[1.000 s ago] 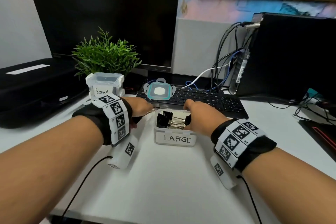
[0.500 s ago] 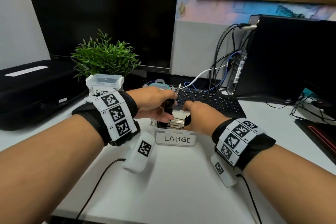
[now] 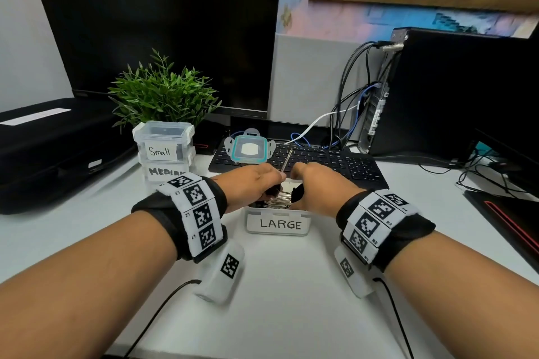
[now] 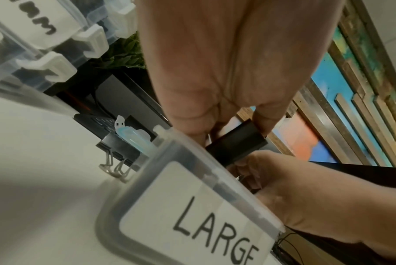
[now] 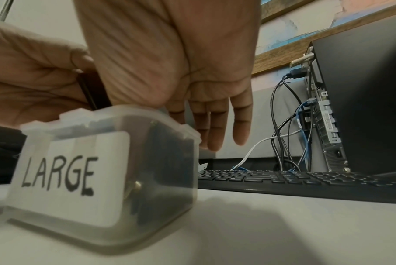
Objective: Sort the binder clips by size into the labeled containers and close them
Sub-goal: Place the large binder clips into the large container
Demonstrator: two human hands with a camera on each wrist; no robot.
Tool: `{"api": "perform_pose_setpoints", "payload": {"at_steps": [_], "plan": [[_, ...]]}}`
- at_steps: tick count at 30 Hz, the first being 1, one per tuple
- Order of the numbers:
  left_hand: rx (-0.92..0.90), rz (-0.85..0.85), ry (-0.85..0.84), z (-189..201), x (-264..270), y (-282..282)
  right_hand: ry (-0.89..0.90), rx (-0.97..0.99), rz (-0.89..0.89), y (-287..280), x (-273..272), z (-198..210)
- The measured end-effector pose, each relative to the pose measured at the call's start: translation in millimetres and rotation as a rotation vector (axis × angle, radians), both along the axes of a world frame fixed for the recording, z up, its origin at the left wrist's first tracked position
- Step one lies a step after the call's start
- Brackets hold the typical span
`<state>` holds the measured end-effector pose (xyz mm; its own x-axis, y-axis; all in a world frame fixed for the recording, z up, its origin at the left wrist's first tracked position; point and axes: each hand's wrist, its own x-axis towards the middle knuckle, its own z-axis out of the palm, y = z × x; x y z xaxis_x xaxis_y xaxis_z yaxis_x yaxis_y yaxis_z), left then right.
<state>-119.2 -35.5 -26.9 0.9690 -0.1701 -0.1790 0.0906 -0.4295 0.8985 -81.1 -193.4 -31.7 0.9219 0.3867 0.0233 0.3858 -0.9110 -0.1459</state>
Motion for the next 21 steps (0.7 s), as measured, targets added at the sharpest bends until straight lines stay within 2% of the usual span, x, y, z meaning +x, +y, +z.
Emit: {"api": "perform_pose_setpoints", "payload": {"at_steps": [4, 8, 11, 14, 16, 21], "plan": [[0.059, -0.008, -0.053, -8.7, 4.0, 1.2, 0.02, 0.018, 0.0, -1.9, 1.0, 3.3], [0.102, -0.036, -0.097, -8.4, 0.5, -1.3, 0.057, 0.143, -0.017, -2.2, 2.3, 8.9], [0.117, -0.025, -0.118, -8.2, -1.4, -1.5, 0.008, 0.394, -0.072, -1.0, 2.7, 14.3], [0.214, -0.015, -0.153, -4.3, -3.6, -3.0, 0.001, 0.689, -0.105, 3.0, -1.7, 21.9], [0.254, -0.025, -0.173, -5.8, -1.6, -2.6, 0.027, 0.802, -0.093, 5.5, -5.1, 24.2], [0.372, -0.054, -0.214, -7.0, -0.4, -6.0, 0.093, 0.727, -0.111, 7.6, -4.8, 17.6]]}}
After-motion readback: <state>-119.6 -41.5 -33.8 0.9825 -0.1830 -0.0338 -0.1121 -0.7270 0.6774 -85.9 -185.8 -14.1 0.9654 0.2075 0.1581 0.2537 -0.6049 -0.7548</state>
